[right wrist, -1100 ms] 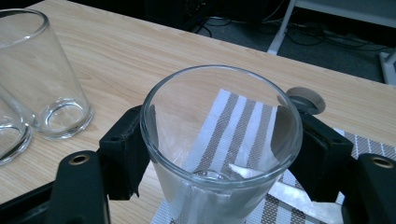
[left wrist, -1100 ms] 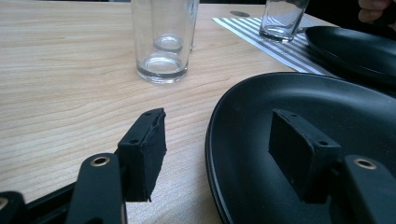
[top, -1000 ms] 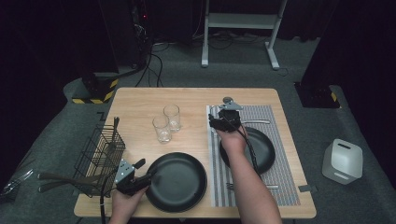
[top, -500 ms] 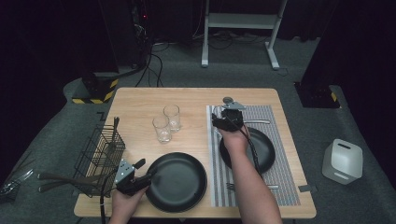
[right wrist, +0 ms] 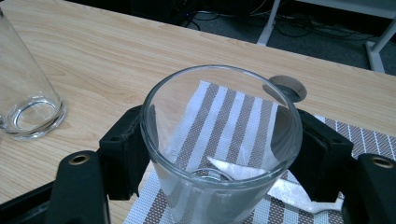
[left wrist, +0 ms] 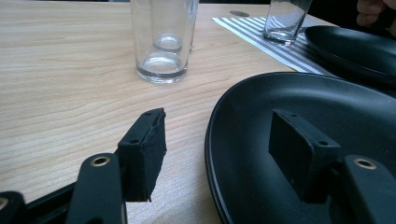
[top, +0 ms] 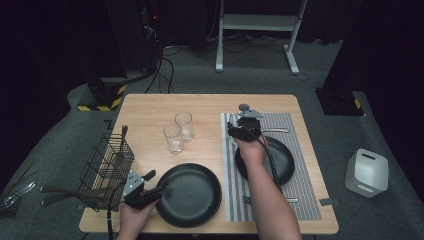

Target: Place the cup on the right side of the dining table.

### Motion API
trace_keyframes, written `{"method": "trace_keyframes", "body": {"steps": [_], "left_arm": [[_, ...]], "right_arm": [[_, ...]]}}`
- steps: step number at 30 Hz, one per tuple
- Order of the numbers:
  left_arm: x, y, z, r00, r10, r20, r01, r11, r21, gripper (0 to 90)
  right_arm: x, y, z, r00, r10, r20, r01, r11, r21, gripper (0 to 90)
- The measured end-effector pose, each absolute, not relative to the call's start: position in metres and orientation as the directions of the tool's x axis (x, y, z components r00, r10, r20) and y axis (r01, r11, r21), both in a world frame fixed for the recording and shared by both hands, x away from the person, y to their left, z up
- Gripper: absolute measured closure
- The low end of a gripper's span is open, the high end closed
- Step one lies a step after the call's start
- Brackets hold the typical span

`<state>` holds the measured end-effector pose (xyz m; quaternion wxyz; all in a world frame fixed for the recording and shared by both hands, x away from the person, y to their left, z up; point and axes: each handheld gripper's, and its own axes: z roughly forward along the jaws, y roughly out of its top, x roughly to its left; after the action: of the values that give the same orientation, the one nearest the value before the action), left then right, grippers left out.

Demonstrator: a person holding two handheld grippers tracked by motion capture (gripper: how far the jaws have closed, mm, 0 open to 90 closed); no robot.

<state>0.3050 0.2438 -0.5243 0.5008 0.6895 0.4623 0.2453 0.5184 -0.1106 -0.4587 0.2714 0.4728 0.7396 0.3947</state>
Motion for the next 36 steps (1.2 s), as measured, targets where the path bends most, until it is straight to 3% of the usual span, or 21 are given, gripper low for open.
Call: {"method": "trace_keyframes", "body": {"steps": [36], "left_arm": [[0.3049,0.243,-0.5244,0.452,0.883,-0.126,0.392,-0.07,0.917,36.8]], "right_arm": [[0.5179,-0.1139,-0.4609,-0.395,0.919,-0.017,0.504,0.232,0.832,28.0]]}}
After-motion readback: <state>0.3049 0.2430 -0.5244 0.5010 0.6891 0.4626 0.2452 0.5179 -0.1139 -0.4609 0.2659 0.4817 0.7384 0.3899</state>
